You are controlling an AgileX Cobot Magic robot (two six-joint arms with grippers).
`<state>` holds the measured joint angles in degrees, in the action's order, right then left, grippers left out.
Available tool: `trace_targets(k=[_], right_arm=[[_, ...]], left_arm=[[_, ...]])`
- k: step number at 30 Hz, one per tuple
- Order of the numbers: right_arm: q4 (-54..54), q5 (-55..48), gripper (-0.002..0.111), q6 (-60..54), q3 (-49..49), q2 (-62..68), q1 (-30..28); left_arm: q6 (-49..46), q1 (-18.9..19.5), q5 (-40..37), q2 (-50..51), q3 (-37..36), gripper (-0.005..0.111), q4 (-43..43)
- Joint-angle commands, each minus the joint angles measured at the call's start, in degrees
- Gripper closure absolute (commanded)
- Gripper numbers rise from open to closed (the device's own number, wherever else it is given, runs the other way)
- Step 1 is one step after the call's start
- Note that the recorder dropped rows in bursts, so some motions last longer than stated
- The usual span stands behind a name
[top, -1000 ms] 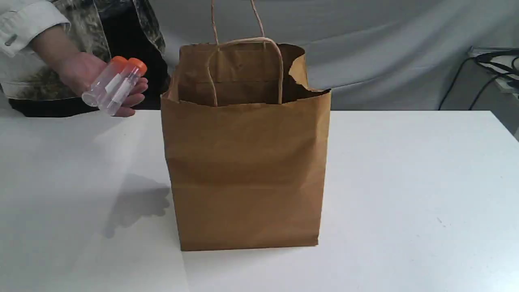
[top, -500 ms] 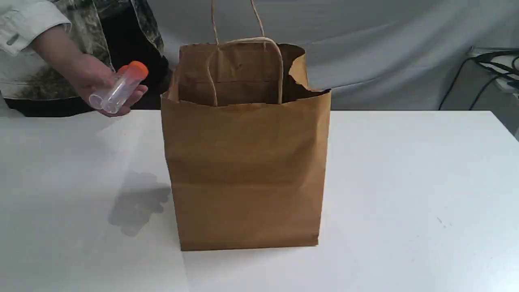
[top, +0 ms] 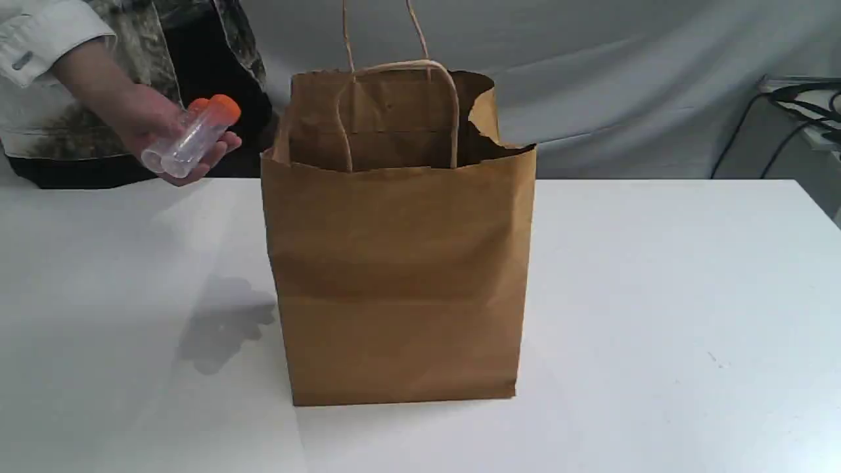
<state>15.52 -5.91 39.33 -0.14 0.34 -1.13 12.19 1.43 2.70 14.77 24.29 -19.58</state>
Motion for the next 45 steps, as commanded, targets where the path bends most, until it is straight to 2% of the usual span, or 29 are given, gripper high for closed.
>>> trace_targets(k=[1,4,10,14,19,22,25,27,29,31,32,33,34,36,38,40,41,43,45], right_arm=[[-0.11,-0.01,0.108,-0.35,0.14,-0.34,0.02],[-0.11,-0.01,0.108,-0.35,0.14,-0.34,0.02],[-0.11,-1.22,0.108,-0.37,0.14,-0.34,0.02],[-0.11,-1.22,0.108,-0.24,0.14,-0.34,0.02],[-0.11,-1.22,0.108,-0.24,0.14,-0.34,0.02],[-0.11,-1.22,0.108,-0.24,0.14,-0.34,0.02],[-0.11,-1.22,0.108,-0.24,0.14,-0.34,0.02],[0.24,-1.22,0.108,-0.25,0.14,-0.34,0.02],[0.38,-1.22,0.108,-0.25,0.14,-0.34,0.02],[0.37,-1.22,0.108,-0.43,0.14,-0.34,0.02],[0.37,-1.22,0.108,-0.43,0.14,-0.34,0.02],[0.37,-1.22,0.108,-0.43,0.14,-0.34,0.02],[0.37,-1.22,0.108,-0.43,0.14,-0.34,0.02],[0.37,-1.22,0.108,-0.43,0.14,-0.34,0.02],[0.37,-1.22,0.108,-0.43,0.14,-0.34,0.02],[0.37,-1.22,0.108,-0.43,0.14,-0.34,0.02],[0.37,-1.22,0.108,-0.43,0.14,-0.34,0.02],[0.37,-1.22,0.108,-0.43,0.14,-0.34,0.02],[0.37,-1.22,0.108,-0.43,0.14,-0.34,0.02]], left_arm=[[-0.61,-0.31,11.70,6.15,3.12,0.107,-3.50],[-0.04,-0.31,15.48,11.55,5.76,0.107,-3.25],[10.00,-0.31,13.82,23.29,14.67,0.107,-4.83],[20.18,-0.31,9.03,30.20,22.64,0.107,-14.13],[40.84,-0.88,3.98,36.85,31.75,0.107,-28.53],[52.13,-4.36,3.32,39.74,35.39,0.107,-41.90],[67.95,-9.21,3.85,42.84,37.41,0.107,-57.59],[78.80,-11.44,8.02,45.05,38.09,0.107,-68.08],[87.23,-11.85,21.52,48.19,39.34,0.107,-80.37],[69.98,-11.27,37.66,51.25,39.34,0.107,-80.37],[61.54,-11.51,40.31,52.22,39.34,0.107,-80.37],[57.89,-12.29,38.87,52.59,39.34,0.107,-80.37],[55.64,-13.35,32.35,52.59,39.34,0.107,-80.37],[55.03,-15.51,10.56,52.48,39.44,0.107,-80.37],[55.57,-16.89,-9.90,53.07,40.57,0.107,-73.64],[54.76,-16.75,-25.07,54.69,42.84,0.107,-63.06],[50.82,-16.22,-31.56,55.67,44.50,0.107,-55.59],[31.25,-15.01,-38.03,57.68,47.77,0.107,-36.73],[15.74,-13.59,-38.56,58.64,49.30,0.107,-18.45]])
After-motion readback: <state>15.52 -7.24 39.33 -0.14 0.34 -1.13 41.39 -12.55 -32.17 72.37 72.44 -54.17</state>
